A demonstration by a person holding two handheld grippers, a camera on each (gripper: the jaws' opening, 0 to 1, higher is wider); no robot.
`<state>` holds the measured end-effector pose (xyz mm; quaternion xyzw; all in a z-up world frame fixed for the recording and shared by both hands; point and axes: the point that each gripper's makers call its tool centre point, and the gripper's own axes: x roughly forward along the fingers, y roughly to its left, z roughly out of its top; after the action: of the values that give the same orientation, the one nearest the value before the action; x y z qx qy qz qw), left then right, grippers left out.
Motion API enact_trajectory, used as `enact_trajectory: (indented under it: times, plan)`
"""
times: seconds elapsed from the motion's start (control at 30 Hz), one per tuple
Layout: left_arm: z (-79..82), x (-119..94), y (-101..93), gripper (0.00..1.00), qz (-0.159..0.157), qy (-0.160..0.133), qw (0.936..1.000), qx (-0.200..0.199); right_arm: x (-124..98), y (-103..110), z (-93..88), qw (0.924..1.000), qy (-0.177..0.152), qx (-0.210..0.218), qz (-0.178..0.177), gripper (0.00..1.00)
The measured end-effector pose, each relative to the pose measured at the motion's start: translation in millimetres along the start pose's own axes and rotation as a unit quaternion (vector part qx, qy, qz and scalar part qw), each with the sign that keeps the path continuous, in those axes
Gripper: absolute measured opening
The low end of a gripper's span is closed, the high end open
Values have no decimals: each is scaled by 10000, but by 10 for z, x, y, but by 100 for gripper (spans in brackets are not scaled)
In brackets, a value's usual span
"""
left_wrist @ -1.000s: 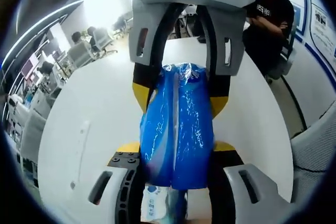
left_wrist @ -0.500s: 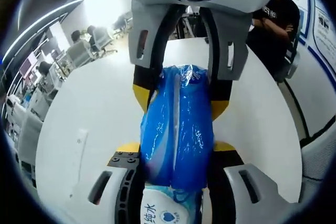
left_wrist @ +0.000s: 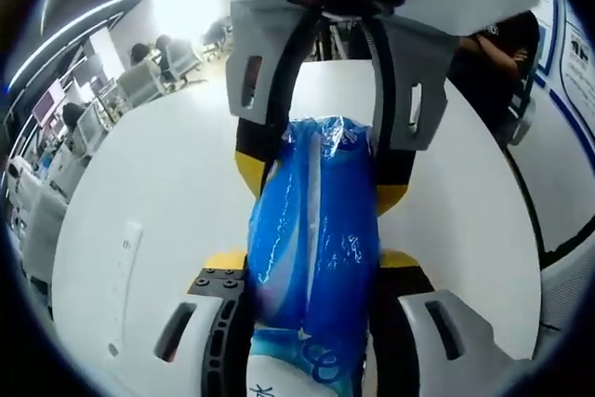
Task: Operate the shoe box by opening the lid, removing the specified soft item, and placing it in the target area until the item is outside and the box remains undamaged.
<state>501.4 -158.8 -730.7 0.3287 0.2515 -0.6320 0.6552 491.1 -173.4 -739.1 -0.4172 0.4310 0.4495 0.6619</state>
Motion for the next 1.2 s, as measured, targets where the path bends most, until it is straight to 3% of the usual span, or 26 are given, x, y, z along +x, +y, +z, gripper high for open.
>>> enact_trajectory:
  times: [0.07, 0.47, 1.2]
  plan:
    - [11, 4, 4, 49, 2, -31, 9999, -133, 37, -9, -22, 10000, 23, 9, -33, 47]
    - [-69, 84, -71, 50, -28, 142, 9999, -93, 179, 23, -81, 9999, 106, 26, 40, 49]
    - [-117, 208, -62, 52, -60, 227, 9997, -93, 269, 20, -163, 9999, 113, 90, 59, 53]
